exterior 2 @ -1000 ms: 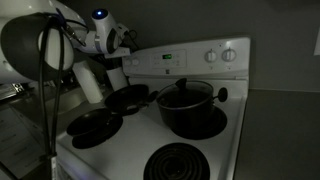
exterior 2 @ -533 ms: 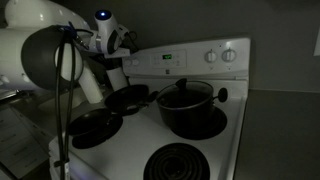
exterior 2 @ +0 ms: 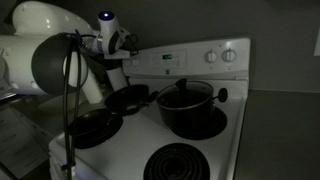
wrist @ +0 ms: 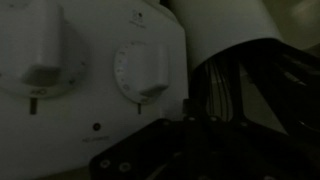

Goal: Push the button on the top left corner of the stove

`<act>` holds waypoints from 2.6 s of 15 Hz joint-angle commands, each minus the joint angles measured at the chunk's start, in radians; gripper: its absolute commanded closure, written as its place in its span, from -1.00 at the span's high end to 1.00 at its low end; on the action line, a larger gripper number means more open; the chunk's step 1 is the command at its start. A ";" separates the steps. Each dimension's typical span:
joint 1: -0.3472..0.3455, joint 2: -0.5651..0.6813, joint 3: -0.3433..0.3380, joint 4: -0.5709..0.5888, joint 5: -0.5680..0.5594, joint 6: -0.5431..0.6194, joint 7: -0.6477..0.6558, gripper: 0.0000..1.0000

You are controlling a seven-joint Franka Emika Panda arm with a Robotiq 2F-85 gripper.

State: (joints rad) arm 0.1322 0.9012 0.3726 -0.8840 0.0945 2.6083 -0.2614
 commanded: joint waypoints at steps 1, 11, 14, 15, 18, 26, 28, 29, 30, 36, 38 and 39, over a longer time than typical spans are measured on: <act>0.017 0.009 -0.059 0.040 -0.033 -0.027 0.057 -1.00; 0.076 0.006 -0.158 0.078 -0.087 -0.116 0.203 -1.00; 0.089 0.010 -0.175 0.093 -0.105 -0.117 0.217 -1.00; 0.092 0.013 -0.177 0.099 -0.109 -0.115 0.218 -1.00; 0.100 0.016 -0.180 0.106 -0.120 -0.096 0.206 -1.00; 0.138 0.010 -0.221 0.133 -0.198 -0.107 0.213 -1.00; 0.146 0.010 -0.233 0.150 -0.214 -0.108 0.214 -1.00; 0.149 0.010 -0.240 0.159 -0.220 -0.107 0.215 -1.00; 0.152 0.012 -0.247 0.168 -0.226 -0.108 0.216 -1.00; 0.161 0.016 -0.270 0.192 -0.228 -0.111 0.216 -1.00; 0.159 0.012 -0.263 0.190 -0.214 -0.129 0.219 -1.00; 0.155 0.006 -0.252 0.184 -0.201 -0.158 0.222 -1.00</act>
State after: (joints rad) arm 0.2843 0.9008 0.1191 -0.7236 -0.1168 2.5079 -0.0577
